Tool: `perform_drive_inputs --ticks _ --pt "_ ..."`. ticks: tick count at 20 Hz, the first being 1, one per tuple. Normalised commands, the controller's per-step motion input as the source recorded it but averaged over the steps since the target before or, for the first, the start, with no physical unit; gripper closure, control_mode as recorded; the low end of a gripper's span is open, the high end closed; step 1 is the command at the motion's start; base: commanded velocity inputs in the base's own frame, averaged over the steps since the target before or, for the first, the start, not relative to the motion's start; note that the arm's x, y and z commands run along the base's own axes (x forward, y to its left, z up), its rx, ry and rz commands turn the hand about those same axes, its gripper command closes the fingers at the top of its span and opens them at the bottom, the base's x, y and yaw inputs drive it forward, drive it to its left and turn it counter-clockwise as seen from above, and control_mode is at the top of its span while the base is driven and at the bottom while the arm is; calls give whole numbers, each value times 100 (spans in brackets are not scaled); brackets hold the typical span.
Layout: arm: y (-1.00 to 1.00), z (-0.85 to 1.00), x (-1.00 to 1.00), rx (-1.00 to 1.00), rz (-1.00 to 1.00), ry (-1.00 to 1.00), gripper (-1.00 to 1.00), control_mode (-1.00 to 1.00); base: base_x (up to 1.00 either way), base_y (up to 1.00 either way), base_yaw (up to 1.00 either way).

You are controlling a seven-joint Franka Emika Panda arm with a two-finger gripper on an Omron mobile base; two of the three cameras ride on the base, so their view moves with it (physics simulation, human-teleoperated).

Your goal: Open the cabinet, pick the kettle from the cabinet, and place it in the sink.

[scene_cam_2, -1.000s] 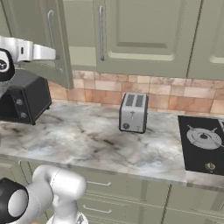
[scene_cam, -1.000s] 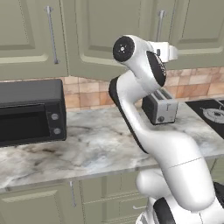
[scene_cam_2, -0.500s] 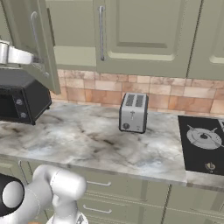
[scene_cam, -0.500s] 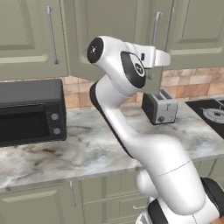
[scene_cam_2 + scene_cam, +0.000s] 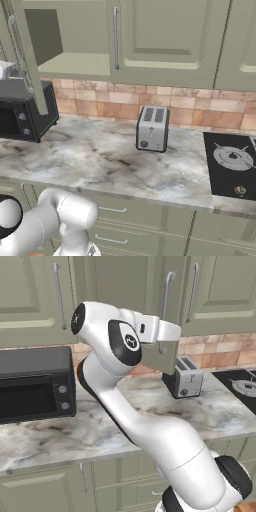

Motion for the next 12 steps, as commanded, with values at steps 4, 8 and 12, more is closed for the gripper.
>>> perform_drive_inputs --ticks 4,8,12 --pt "49 -8 -27 0 0 -5 100 -100 0 0 0" --pt "27 -11 -17 2 0 -2 100 -100 0 0 0" --pt "6 -18 -20 10 8 0 -100 -100 0 0 0"
